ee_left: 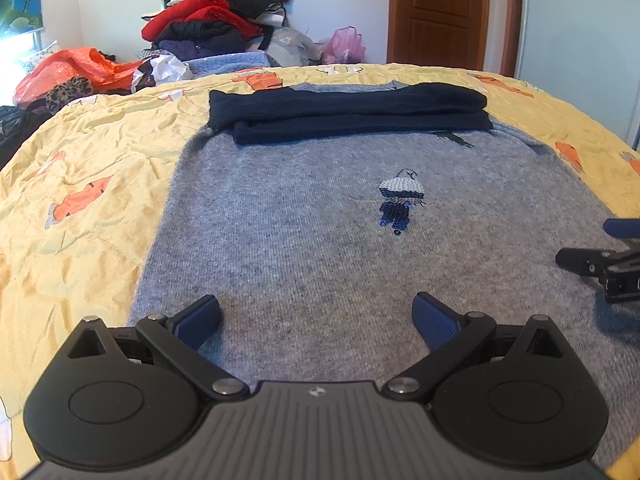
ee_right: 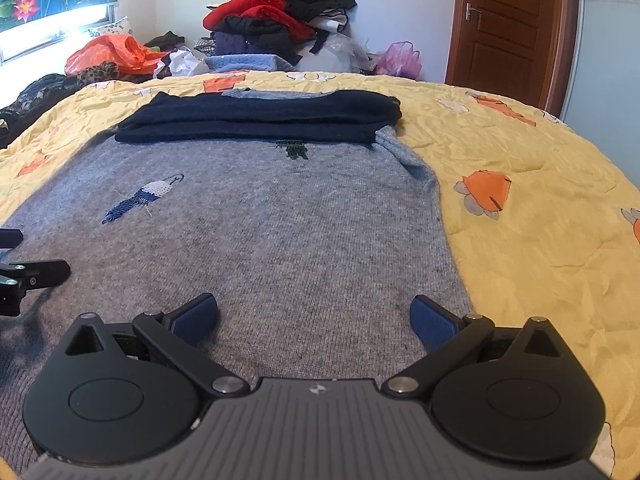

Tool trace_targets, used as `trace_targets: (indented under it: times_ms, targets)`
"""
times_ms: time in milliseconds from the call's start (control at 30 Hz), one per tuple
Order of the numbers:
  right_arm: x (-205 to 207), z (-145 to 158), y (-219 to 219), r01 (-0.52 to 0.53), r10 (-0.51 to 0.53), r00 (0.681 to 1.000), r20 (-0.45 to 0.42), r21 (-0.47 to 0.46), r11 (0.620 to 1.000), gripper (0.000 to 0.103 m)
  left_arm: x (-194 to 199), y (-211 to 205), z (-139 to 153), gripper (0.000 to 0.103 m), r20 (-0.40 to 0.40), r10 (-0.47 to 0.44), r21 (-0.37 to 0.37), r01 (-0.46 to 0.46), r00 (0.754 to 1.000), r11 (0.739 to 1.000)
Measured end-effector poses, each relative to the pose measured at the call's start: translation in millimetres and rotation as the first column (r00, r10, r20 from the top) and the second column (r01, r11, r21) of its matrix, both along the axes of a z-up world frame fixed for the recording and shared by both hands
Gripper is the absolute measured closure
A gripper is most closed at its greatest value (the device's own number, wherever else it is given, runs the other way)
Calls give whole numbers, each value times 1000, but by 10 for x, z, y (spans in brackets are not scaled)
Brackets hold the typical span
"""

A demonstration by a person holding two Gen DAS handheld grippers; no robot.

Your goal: Fold small clothes

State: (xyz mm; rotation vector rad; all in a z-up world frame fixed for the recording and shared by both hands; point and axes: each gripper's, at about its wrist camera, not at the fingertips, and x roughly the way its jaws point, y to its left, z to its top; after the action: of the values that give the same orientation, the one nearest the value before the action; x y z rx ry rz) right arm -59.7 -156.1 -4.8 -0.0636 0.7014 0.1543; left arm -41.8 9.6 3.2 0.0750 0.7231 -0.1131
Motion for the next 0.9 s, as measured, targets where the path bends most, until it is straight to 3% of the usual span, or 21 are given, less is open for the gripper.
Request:
trace_targets:
  times_ms: [200, 333, 500, 567, 900]
  targets:
    - [3, -1, -1, 0, 0, 1000, 0, 0, 1000, 0, -148, 25, 47, 0, -14, 6, 22, -6, 1000, 1000]
    - [1, 0, -2, 0, 0, 1000, 0, 0, 1000, 0, -345, -50, 90, 0, -16, -31, -34, 30, 999, 999]
    - [3, 1, -3, 0, 0, 1000, 0, -1, 1000, 0, -479, -222, 36, 0, -16, -90, 17, 90, 996, 996]
    - [-4, 6, -2, 3, -3, 1000, 1, -4, 1000, 0, -457, -191, 16, 0, -23, -79, -13, 79, 997, 997]
    - [-402, 15, -12, -22, 22, 1000, 15, -4, 1000, 0, -456, -211, 14, 0, -27, -49, -11, 49, 998, 999]
